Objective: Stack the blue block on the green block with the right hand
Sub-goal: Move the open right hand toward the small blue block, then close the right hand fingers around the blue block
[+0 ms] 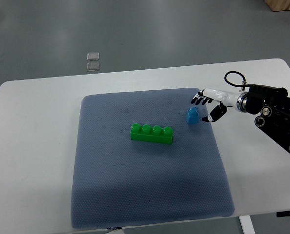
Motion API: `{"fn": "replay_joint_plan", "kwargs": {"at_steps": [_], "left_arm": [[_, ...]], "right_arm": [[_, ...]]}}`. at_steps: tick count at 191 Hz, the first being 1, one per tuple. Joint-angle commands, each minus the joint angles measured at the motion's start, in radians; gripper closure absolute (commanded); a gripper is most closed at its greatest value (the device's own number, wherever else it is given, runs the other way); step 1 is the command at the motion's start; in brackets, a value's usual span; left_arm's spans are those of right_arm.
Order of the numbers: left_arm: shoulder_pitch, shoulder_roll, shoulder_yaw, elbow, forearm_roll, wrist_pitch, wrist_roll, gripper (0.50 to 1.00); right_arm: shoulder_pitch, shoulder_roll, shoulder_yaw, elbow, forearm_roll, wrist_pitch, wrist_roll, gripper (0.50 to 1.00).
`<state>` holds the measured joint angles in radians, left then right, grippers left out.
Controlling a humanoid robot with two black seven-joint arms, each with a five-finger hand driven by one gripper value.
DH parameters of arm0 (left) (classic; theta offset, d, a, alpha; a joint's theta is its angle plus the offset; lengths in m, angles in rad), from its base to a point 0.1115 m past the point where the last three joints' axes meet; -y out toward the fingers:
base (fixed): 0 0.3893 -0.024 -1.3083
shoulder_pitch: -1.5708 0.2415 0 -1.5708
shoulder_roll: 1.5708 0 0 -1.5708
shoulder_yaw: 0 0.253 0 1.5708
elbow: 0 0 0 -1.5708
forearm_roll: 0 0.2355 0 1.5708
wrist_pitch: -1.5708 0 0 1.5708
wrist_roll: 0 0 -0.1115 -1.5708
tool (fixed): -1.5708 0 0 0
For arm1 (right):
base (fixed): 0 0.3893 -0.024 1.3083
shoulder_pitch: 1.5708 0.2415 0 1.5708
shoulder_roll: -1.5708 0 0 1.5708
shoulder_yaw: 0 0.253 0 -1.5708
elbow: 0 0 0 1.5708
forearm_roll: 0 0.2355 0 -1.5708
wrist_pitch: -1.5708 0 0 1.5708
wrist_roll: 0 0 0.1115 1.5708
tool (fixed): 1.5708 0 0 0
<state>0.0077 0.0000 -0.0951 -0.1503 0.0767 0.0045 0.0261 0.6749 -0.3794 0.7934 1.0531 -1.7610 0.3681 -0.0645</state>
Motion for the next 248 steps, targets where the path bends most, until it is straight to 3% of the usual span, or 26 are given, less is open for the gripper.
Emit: {"fn": "replay_joint_plan", "kwargs": {"at_steps": [1,83,107,177,248], "left_arm": [[0.0,0.0,0.0,0.0,0.0,0.0,0.0,0.5],[0.0,0.0,0.0,0.0,0.0,0.0,0.0,0.5],[0.0,0.0,0.0,0.0,0.0,0.0,0.0,0.5],[0.0,0.0,0.0,0.0,0.0,-0.001,0.0,0.5],[0.0,0.0,0.0,0.0,0.0,0.0,0.0,0.5]], "right_arm": [[0.002,0.0,-0.02,0.007,0.0,0.003,0.0,0.738],[0.017,0.02,-0.028,0.008,-0.008,0.003,-0.001,0.74],[0.02,0.02,-0.029,0.007,-0.011,0.005,-0.001,0.771],[0.022,0.019,-0.029,0.007,-0.009,0.008,-0.001,0.777],[0.022,0.017,-0.042,0.008,-0.011,0.006,-0.001,0.838]]}}
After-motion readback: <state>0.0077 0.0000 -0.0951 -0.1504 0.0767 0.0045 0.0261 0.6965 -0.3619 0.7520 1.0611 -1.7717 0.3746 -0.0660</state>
